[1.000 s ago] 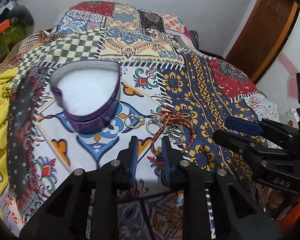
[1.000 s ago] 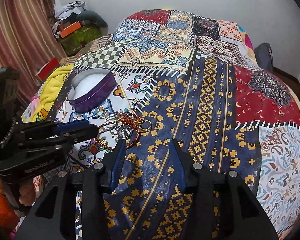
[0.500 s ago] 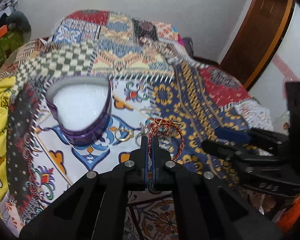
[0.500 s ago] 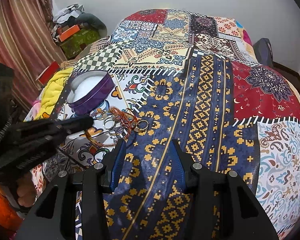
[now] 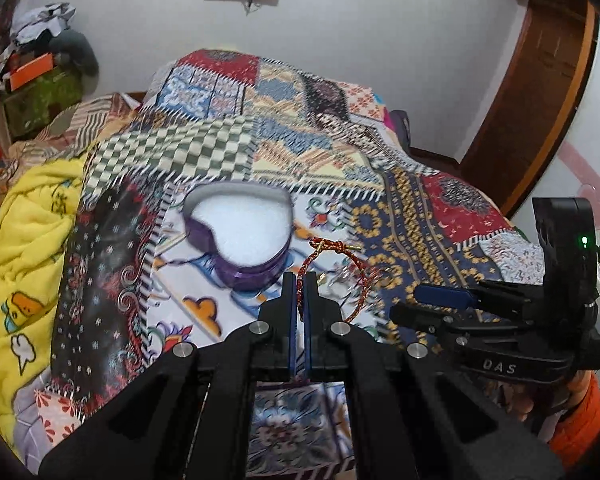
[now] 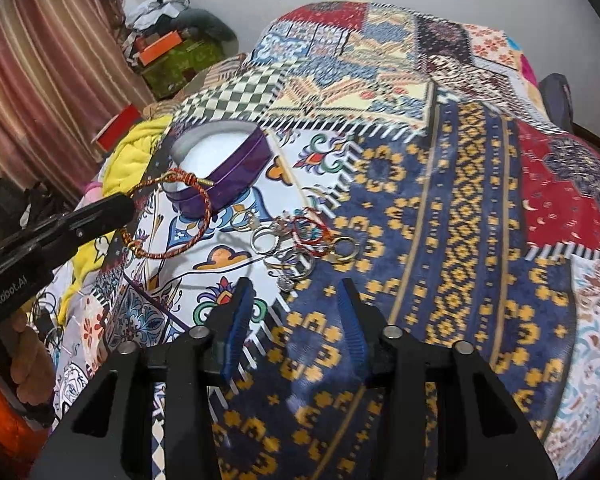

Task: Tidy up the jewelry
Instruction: 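Lift the orange bracelet toward the heart tin with the left tool while the right tool grasps the silver pendant, then lower the bracelet into the tin and open the left tool while the right tool drops the pendant in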

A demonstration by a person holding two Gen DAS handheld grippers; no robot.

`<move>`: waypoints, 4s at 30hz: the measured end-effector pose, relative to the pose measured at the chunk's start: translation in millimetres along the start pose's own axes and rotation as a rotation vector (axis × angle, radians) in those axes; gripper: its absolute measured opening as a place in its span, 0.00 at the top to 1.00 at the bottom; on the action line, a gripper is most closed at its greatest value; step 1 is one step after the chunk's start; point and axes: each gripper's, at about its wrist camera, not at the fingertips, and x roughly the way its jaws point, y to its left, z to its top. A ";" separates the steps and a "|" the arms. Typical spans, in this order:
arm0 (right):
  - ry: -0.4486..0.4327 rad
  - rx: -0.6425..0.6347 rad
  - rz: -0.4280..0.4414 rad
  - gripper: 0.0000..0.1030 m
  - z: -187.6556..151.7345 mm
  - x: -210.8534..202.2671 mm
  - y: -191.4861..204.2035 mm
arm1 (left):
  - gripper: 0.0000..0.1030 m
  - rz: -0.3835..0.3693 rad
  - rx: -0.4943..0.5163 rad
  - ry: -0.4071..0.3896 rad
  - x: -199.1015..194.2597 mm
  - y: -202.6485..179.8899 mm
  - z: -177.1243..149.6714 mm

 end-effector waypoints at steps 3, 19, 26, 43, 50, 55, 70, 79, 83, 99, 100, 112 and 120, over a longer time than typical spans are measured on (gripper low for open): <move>0.037 -0.004 0.006 0.79 1.1 14.6 3.7 | 0.99 0.008 -0.012 0.015 5.0 6.4 -6.2; -0.003 -0.065 -0.053 0.91 2.9 7.0 21.6 | 0.99 0.009 -0.044 -0.004 -0.5 17.6 -7.9; -0.071 -0.088 -0.050 0.91 11.2 -16.9 28.1 | 0.99 0.013 -0.047 -0.043 -17.6 13.4 -2.8; -0.248 -0.136 -0.034 0.91 51.1 -55.5 43.4 | 0.99 0.078 -0.058 -0.152 -41.2 17.9 24.6; -0.297 -0.164 -0.019 0.91 70.5 -59.6 48.7 | 0.99 0.109 -0.060 -0.153 -28.4 27.5 38.6; -0.310 -0.199 -0.010 0.91 81.4 -55.4 56.0 | 0.99 0.113 -0.057 -0.129 -12.3 35.8 45.8; -0.190 -0.215 0.082 0.91 103.0 -1.4 58.4 | 0.99 0.036 -0.050 0.021 47.9 52.1 52.2; -0.093 -0.212 0.156 0.91 107.9 28.3 60.2 | 0.99 0.026 -0.042 0.052 66.3 59.7 53.3; -0.053 -0.217 0.156 0.91 108.1 41.2 60.2 | 0.99 0.027 -0.030 0.048 65.2 59.2 53.4; 0.049 -0.262 0.104 0.91 101.8 72.8 64.2 | 0.94 0.068 -0.024 0.026 49.9 64.2 53.0; 0.057 -0.260 0.105 0.91 101.8 73.2 64.2 | 0.93 0.071 -0.025 0.024 48.6 64.5 52.5; -0.008 -0.270 0.076 0.76 102.0 35.7 68.1 | 0.73 0.124 -0.034 -0.028 16.1 58.8 55.1; -0.114 -0.245 -0.003 0.76 98.1 -14.3 50.8 | 0.68 0.139 0.013 -0.051 -8.3 36.2 52.6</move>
